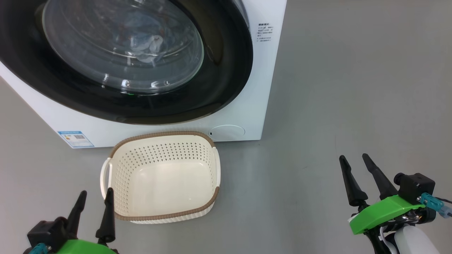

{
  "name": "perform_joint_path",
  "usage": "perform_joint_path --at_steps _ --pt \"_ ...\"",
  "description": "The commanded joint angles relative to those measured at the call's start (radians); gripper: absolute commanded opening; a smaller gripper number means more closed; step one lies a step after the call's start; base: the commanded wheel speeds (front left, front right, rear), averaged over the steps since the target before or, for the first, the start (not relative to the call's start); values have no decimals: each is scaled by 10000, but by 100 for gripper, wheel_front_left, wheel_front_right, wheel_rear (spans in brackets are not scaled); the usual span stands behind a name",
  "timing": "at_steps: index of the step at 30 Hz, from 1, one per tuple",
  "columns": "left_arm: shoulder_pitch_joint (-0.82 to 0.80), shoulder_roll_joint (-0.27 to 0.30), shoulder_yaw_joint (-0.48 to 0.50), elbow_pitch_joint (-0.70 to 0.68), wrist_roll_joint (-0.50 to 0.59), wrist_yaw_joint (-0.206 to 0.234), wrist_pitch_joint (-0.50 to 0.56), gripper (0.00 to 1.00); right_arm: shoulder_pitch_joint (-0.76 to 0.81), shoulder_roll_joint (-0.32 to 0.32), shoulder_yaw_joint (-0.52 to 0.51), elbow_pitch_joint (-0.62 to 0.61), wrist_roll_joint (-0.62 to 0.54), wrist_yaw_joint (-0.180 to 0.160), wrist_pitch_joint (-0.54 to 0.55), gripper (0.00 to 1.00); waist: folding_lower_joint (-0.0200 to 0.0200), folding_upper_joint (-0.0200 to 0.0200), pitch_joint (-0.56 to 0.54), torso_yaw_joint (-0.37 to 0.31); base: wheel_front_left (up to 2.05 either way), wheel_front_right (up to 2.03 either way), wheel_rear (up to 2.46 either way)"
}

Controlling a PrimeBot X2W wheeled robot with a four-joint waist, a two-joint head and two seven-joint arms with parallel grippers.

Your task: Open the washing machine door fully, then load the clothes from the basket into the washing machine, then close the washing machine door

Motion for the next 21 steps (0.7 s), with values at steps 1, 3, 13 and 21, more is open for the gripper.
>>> perform_joint_path --at_steps 1,3,13,21 --pt "-97 164 385 -214 140 -15 -65 100 10 -20 200 -269 -54 -59 -48 100 0 0 -6 5 0 0 0" --pt "-104 153 404 -217 150 -15 -65 100 10 -18 199 -292 -56 -59 -48 100 0 0 2 14 0 0 0" --pt "73 -310 -41 357 4 2 17 0 85 169 51 358 7 2 16 0 0 0 4 21 0 0 0" --pt "197 -511 -24 502 -663 2 190 0 327 353 0 461 656 -1 213 0 23 0 -93 32 0 0 0"
